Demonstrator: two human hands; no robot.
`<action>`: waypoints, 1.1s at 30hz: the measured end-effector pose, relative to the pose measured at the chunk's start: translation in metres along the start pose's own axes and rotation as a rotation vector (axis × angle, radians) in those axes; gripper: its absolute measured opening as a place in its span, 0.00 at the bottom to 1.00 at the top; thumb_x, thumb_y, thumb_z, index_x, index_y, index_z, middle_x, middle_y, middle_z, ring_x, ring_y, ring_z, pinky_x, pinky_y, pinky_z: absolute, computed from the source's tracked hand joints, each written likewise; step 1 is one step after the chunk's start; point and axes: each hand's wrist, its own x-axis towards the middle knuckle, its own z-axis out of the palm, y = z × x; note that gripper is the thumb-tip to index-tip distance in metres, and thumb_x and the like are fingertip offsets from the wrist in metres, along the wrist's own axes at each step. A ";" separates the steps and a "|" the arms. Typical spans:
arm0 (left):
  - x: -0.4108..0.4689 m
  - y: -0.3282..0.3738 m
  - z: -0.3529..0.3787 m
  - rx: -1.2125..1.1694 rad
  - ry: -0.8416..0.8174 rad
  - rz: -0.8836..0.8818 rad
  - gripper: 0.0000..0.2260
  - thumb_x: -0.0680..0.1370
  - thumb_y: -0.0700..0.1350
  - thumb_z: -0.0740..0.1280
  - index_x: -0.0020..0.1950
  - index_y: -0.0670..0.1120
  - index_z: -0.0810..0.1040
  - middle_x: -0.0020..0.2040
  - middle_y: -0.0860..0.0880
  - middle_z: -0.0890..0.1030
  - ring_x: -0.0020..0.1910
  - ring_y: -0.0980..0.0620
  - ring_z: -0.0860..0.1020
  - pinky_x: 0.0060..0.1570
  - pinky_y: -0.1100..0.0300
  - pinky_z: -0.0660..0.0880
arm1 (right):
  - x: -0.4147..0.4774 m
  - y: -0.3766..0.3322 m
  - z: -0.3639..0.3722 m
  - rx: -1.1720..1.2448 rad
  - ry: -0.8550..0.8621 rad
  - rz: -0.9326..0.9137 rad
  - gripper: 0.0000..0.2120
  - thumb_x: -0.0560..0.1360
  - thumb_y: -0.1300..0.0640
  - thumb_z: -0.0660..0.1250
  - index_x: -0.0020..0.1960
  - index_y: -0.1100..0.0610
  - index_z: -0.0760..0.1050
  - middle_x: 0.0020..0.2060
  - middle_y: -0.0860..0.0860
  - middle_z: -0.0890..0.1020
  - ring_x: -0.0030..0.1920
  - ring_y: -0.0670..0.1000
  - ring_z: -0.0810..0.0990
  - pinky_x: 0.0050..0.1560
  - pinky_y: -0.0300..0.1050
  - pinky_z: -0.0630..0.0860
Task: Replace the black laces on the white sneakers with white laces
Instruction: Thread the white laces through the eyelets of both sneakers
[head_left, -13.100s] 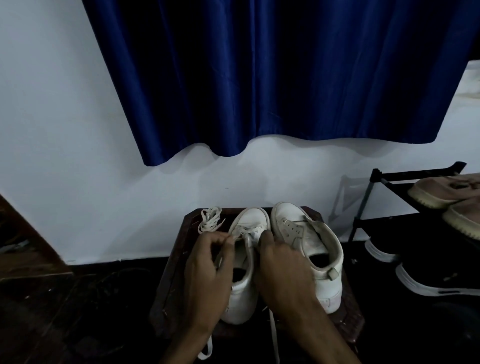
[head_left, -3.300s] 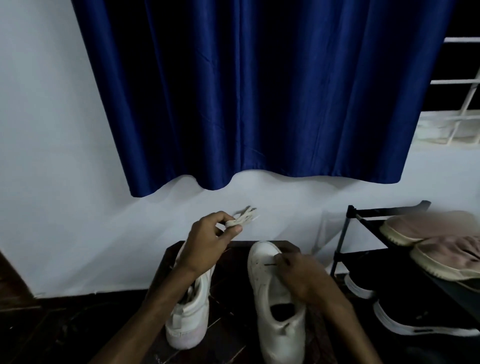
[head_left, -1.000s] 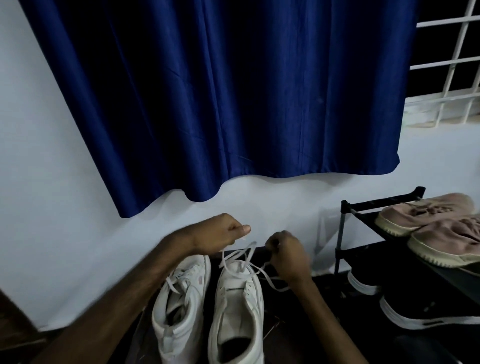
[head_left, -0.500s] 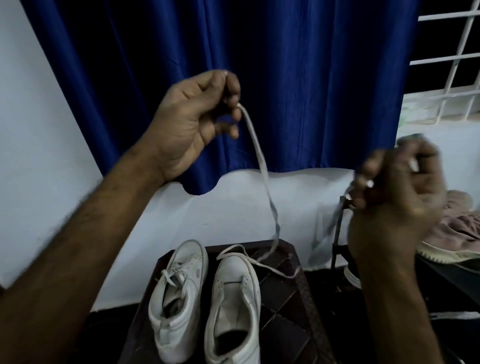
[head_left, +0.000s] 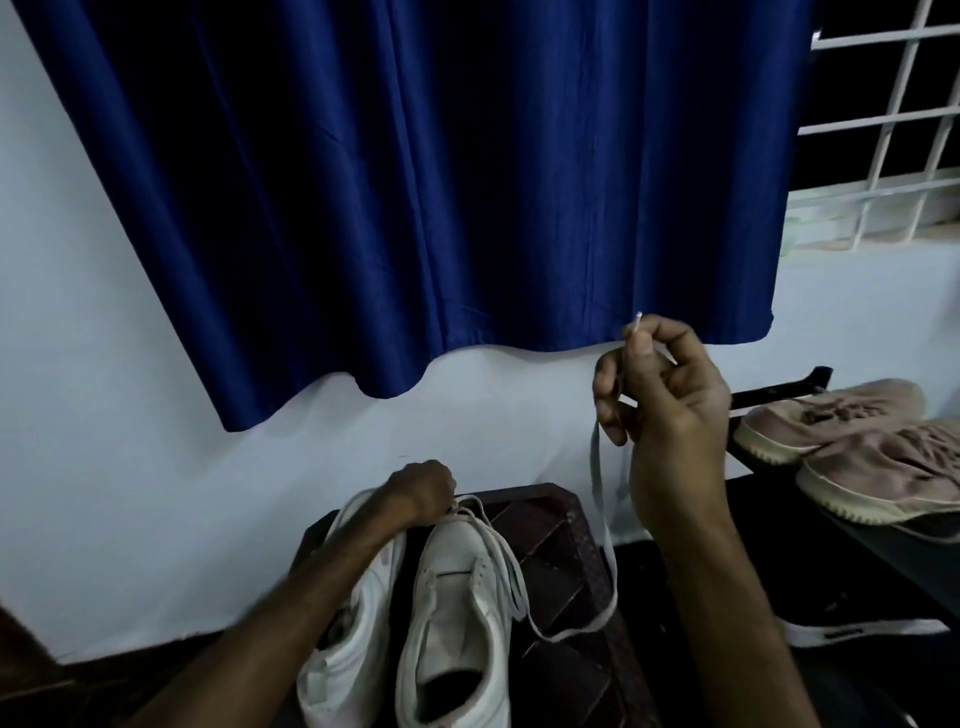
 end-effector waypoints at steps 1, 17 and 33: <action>0.007 0.001 0.004 0.019 -0.013 -0.004 0.15 0.82 0.40 0.56 0.63 0.36 0.76 0.66 0.40 0.75 0.64 0.41 0.74 0.62 0.53 0.71 | 0.001 0.001 -0.001 0.004 0.006 0.003 0.04 0.82 0.57 0.59 0.49 0.56 0.71 0.31 0.51 0.77 0.28 0.48 0.70 0.26 0.39 0.65; 0.003 0.029 0.014 -0.341 0.081 0.395 0.08 0.79 0.45 0.64 0.46 0.47 0.82 0.45 0.52 0.83 0.41 0.59 0.77 0.43 0.69 0.70 | -0.002 0.055 -0.008 -0.283 -0.192 0.293 0.05 0.79 0.59 0.65 0.49 0.61 0.76 0.37 0.53 0.82 0.33 0.47 0.76 0.29 0.35 0.68; -0.081 -0.005 0.031 -0.456 0.191 0.196 0.06 0.69 0.46 0.73 0.39 0.59 0.81 0.51 0.57 0.76 0.44 0.65 0.76 0.50 0.66 0.73 | -0.036 0.123 -0.030 -1.040 -0.887 0.444 0.06 0.73 0.57 0.68 0.46 0.58 0.82 0.42 0.51 0.84 0.44 0.47 0.81 0.49 0.45 0.77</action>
